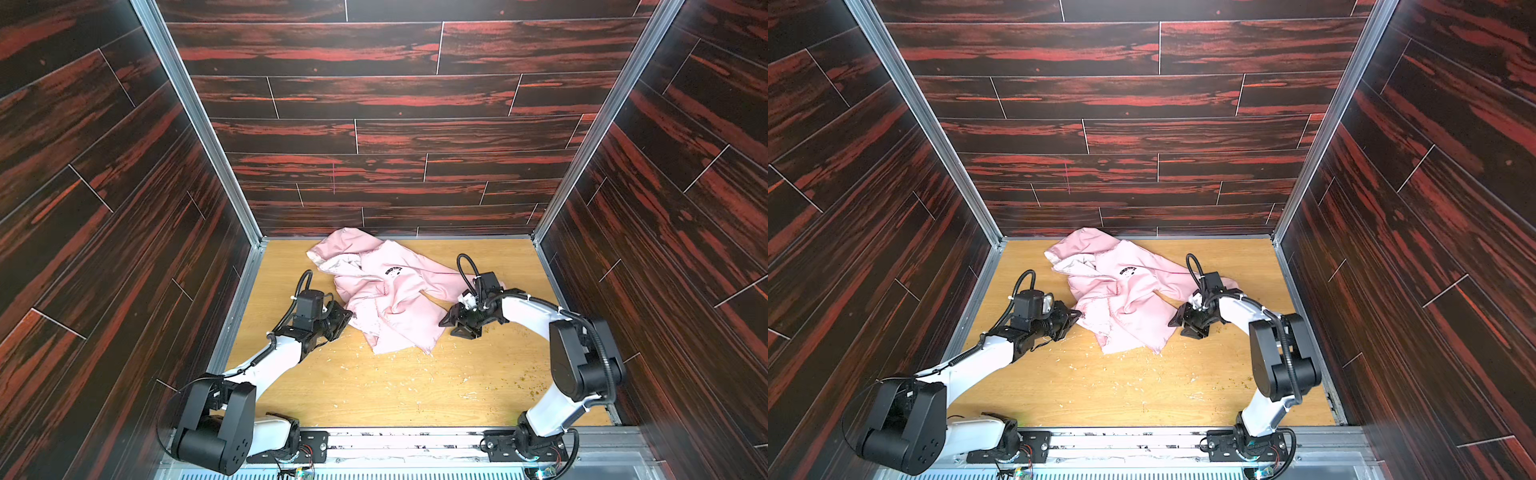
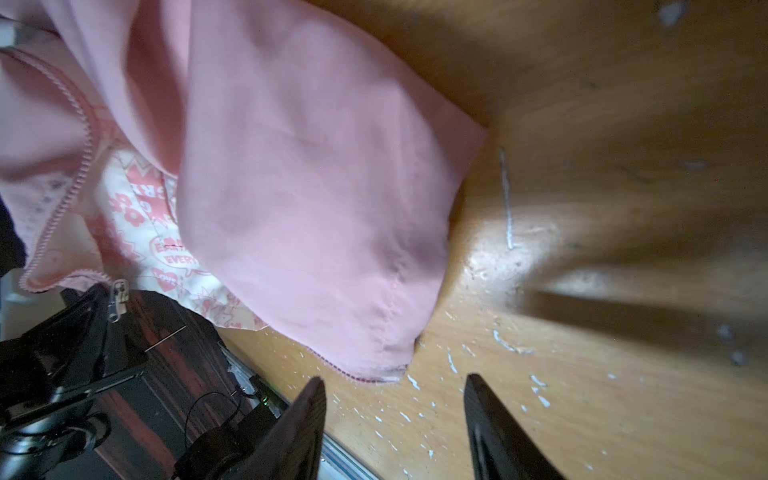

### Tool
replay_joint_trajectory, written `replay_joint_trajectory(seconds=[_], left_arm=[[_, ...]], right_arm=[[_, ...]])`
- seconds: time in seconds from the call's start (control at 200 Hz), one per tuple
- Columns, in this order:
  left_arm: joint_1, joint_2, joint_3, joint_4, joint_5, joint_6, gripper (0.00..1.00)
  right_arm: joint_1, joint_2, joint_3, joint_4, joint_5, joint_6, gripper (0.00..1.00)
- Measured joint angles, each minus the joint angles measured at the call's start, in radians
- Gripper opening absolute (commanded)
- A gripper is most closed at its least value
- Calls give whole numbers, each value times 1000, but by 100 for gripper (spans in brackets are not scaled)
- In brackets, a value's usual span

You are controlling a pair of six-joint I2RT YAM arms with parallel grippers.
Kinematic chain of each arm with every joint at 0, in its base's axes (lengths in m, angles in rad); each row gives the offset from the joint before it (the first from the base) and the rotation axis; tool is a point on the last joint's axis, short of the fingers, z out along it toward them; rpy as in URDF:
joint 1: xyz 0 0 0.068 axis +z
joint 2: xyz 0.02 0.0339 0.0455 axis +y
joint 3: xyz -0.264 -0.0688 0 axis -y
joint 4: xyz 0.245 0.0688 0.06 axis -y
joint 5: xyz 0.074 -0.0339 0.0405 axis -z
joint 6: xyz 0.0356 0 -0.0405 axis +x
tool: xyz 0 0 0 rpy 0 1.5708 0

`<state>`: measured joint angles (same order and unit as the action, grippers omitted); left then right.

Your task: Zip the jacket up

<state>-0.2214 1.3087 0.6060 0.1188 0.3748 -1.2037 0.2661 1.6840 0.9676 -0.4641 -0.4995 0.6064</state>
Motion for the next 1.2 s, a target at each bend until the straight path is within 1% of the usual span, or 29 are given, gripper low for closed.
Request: replay_joint_trajectory(seconds=[0.205, 0.401, 0.516, 0.656, 0.806, 1.007, 1.202], left_arm=[[0, 0, 0, 0, 1, 0, 0], [0, 0, 0, -5, 3, 0, 0], [0, -5, 0, -16, 3, 0, 0], [0, -17, 0, -25, 3, 0, 0], [0, -33, 0, -40, 3, 0, 0], [0, -36, 0, -46, 3, 0, 0], [0, -36, 0, -48, 3, 0, 0]], right_arm=[[36, -14, -92, 87, -30, 29, 57], [52, -12, -119, 176, -34, 64, 57], [59, -5, -117, 209, -3, 75, 57], [61, 23, -99, 211, 65, 83, 57], [61, 39, -76, 219, 101, 90, 57], [61, 83, -68, 322, 50, 91, 56], [61, 89, -135, 466, -39, 97, 52]])
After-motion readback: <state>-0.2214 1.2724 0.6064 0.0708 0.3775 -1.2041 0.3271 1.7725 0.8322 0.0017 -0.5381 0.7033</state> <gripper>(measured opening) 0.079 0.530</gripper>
